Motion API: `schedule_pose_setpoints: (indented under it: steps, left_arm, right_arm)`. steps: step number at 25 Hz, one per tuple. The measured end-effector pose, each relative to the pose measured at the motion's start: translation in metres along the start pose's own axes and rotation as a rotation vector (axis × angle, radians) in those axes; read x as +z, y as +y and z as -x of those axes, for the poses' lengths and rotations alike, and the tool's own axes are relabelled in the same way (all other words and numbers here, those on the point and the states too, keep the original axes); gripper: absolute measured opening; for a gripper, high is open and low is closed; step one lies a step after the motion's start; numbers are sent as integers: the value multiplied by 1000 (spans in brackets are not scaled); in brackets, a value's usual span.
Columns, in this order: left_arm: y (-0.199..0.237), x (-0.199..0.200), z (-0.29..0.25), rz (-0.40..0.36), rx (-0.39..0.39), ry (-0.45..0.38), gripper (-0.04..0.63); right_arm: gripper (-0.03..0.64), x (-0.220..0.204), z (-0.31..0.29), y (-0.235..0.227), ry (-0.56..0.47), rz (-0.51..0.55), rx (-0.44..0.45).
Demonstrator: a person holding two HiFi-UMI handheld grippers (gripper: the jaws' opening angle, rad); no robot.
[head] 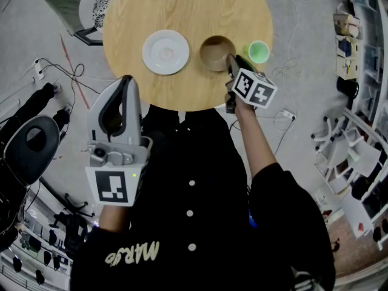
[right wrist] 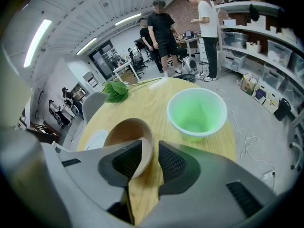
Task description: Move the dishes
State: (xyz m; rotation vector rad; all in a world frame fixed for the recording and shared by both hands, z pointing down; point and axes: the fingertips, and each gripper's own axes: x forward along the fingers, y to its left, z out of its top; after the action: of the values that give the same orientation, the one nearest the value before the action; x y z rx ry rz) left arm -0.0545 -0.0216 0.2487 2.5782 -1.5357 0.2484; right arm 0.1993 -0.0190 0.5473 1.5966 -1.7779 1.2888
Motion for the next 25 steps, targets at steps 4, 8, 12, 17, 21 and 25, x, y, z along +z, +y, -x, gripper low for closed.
schedule_pose_setpoints:
  steps: [4, 8, 12, 17, 21, 25]
  left_arm:
    - [0, 0, 2, 0, 0, 0, 3]
    - [2, -2, 4, 2, 1, -1, 3]
    - [4, -10, 6, 5, 6, 29, 3]
    - [9, -45, 7, 115, -3, 126, 5]
    - [15, -70, 10, 243, 26, 168, 6]
    - [25, -102, 14, 350, 72, 228, 58]
  right_arm:
    - [114, -1, 2, 2, -7, 7, -1]
    - [114, -3, 6, 2, -24, 25, -20]
    - [121, -4, 23, 4, -32, 87, -55]
    - [118, 5, 51, 48, -88, 345, -19]
    - [144, 20, 51, 92, -90, 476, 92]
    - [152, 38, 43, 128, -64, 574, 195]
